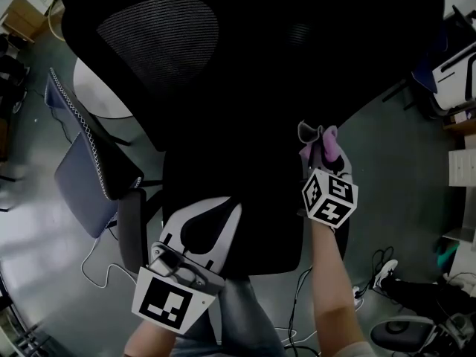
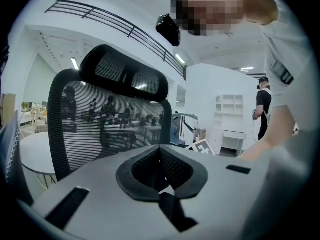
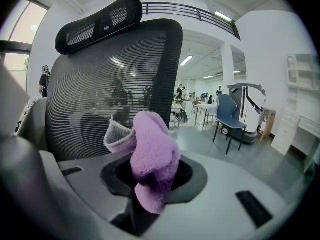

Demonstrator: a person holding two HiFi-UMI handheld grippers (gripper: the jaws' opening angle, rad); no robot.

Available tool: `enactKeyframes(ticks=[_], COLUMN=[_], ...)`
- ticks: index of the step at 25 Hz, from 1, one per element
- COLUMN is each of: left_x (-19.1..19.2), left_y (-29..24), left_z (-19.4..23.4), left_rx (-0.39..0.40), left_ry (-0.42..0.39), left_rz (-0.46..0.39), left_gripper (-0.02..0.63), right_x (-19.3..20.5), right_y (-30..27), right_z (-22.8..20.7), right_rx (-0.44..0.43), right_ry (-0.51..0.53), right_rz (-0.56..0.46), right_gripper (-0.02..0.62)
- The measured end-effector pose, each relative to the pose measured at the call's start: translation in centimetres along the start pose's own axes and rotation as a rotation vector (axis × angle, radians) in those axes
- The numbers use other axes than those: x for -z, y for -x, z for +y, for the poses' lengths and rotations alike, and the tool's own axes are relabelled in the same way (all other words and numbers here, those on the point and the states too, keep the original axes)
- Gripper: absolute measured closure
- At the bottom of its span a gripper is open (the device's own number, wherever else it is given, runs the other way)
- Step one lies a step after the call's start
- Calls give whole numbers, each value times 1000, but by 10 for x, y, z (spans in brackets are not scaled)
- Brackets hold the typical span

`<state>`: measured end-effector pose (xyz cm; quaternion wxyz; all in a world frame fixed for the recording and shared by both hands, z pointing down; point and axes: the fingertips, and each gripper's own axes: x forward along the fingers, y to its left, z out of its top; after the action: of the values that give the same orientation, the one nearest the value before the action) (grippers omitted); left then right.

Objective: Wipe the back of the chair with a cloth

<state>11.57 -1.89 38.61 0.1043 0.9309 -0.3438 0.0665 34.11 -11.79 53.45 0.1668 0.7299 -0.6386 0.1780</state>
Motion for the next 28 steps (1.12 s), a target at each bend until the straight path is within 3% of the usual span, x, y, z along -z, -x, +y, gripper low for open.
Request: enactKeyframes(ticks=[5, 9, 23, 28], left_x=[2, 1, 3, 4], left_y=[6, 16, 60, 76], left_z=[8, 23, 71, 79], left_rx=[-18, -31, -91, -105], left_ry=[10, 15, 55, 30], left_rz=[-6, -12, -41, -41], left_gripper=[595, 595, 595, 594], right_x=[0, -3, 0, 4], right_y=[-5, -12, -14, -10], right_z=[20, 63, 162, 201], right_rx=[-33, -89, -175, -217], right_ry=[26, 62, 55, 49], right_rz=[8, 19, 33, 36], right_gripper=[486, 486, 486, 486])
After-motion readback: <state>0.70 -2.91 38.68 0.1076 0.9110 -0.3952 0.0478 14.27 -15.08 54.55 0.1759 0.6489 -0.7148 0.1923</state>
